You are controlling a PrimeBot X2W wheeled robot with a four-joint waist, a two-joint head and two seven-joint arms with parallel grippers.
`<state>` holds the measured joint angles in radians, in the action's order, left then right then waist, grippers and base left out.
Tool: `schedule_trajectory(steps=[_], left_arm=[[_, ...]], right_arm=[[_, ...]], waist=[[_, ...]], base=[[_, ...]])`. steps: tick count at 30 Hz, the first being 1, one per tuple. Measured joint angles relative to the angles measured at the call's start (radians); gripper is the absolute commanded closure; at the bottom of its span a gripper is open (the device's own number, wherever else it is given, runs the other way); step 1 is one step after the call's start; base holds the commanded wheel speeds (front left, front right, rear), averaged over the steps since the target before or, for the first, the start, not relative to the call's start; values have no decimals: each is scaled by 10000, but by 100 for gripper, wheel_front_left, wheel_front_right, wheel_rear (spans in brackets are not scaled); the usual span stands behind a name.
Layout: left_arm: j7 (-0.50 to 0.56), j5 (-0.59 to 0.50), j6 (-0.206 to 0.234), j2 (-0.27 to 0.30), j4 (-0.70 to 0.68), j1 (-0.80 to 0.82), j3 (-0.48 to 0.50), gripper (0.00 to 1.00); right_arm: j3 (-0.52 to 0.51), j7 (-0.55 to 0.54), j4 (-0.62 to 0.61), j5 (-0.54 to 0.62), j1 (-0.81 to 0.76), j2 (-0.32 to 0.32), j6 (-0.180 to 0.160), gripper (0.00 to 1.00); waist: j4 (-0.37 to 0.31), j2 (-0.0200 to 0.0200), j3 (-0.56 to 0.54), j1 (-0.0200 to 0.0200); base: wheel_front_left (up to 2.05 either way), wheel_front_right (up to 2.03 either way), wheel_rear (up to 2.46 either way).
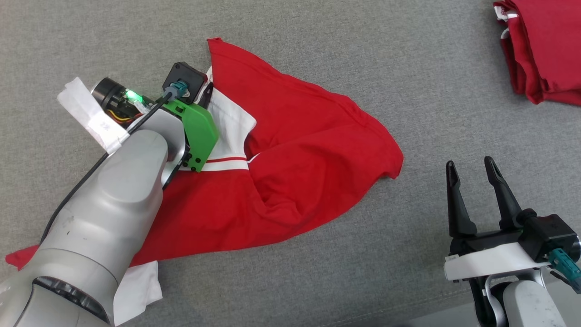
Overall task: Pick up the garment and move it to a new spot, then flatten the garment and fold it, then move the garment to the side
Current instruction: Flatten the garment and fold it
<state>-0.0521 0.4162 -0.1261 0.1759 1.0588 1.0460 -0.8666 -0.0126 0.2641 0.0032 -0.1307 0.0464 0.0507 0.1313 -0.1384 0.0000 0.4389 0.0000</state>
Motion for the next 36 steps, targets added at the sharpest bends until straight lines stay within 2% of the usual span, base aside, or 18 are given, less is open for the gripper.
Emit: schedule_trajectory(steps=[1,5,12,18,21,23,30,36], left_arm=[[25,127,-2,31,6,16,-119,100],[29,523,-15,123,90,102,-560,100],[-1221,943,-50,261,403,73,-464,100],[-2027,1024,44,222,-284,-421,-339,100],[-2061,871,334,314,-1168,-1033,-213,100],[-2094,752,652,518,-2316,-1572,128,100],[-2117,75,1885,1682,-6180,-4197,1674,100],[-2121,-389,2293,2307,-8318,-5887,3007,100]], right_arm=[[13,0,6,-2,10,-4,0,0],[15,0,10,-29,50,-4,0,0],[-199,0,42,-29,-166,-4,0,0],[-207,0,192,-29,-407,-6,0,0],[-182,0,295,-27,-471,-10,0,0],[-184,0,422,-27,-548,-12,0,0],[-117,0,1244,-190,-631,92,0,0],[-303,0,2282,-637,-500,196,0,0]], waist=[[8,0,-5,0],[21,0,-76,0],[168,0,-419,0],[546,0,-859,0],[825,0,-1105,0],[1056,0,-1279,0],[1886,0,-1807,0],[2571,0,-2174,0]], base=[[0,0,0],[0,0,0],[0,0,0],[0,0,0],[0,0,0],[0,0,0],[0,0,0],[0,0,0]])
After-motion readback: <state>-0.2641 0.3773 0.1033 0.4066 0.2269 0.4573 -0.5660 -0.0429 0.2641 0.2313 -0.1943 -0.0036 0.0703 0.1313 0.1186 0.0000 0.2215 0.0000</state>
